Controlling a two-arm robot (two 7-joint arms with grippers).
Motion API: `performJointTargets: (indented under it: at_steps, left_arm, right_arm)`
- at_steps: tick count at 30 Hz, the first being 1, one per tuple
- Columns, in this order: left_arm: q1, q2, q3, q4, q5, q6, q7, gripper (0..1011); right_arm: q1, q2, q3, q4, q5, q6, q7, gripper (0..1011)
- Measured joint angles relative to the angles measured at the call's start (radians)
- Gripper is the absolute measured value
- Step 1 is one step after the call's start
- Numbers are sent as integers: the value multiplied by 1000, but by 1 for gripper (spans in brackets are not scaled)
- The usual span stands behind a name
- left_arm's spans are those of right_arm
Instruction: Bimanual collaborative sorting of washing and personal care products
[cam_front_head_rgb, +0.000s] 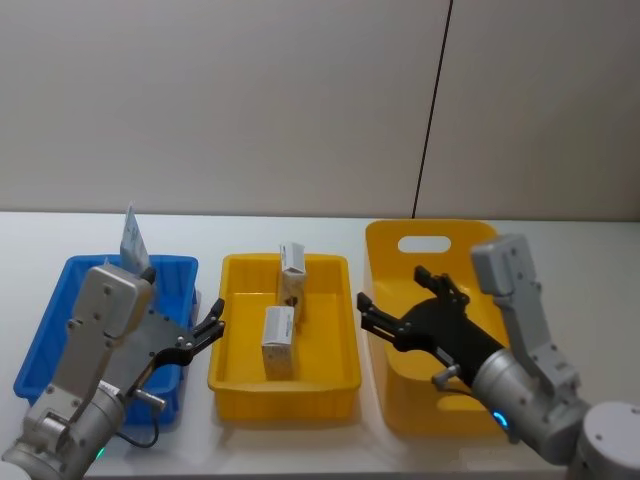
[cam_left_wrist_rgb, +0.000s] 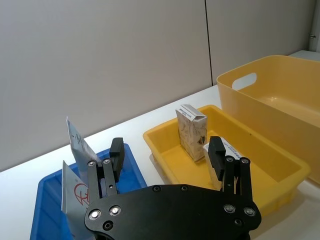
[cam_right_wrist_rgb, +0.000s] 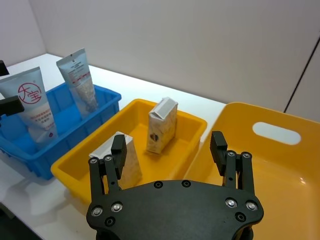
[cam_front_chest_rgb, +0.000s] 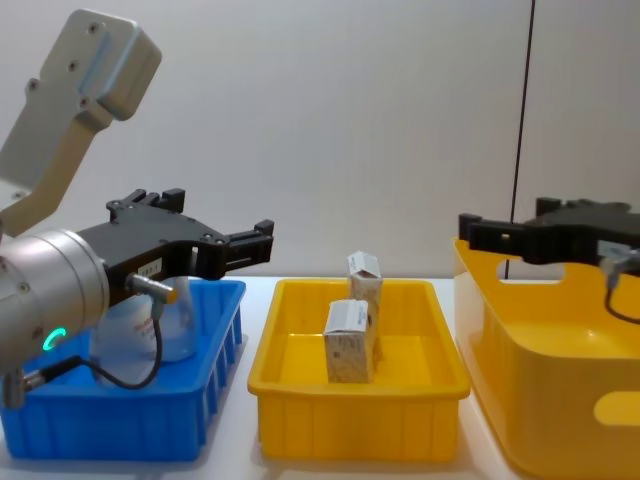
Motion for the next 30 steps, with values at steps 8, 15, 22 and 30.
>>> performJointTargets:
  at_steps: [8, 15, 22, 30]
  left_arm:
    - [0, 0, 0, 0, 0, 0, 0, 1001]
    - [0, 0, 0, 0, 0, 0, 0, 1001]
    - [0, 0, 0, 0, 0, 0, 0, 1001]
    - [0, 0, 0, 0, 0, 0, 0, 1001]
  right_arm:
    - [51, -35, -18, 46, -7, 42, 6, 1004]
    - [87, -86, -26, 80, -9, 90, -22, 1004]
    - [115, -151, -29, 111, -6, 145, -64, 1004]
    - [133, -214, -32, 130, -1, 210, -110, 1004]
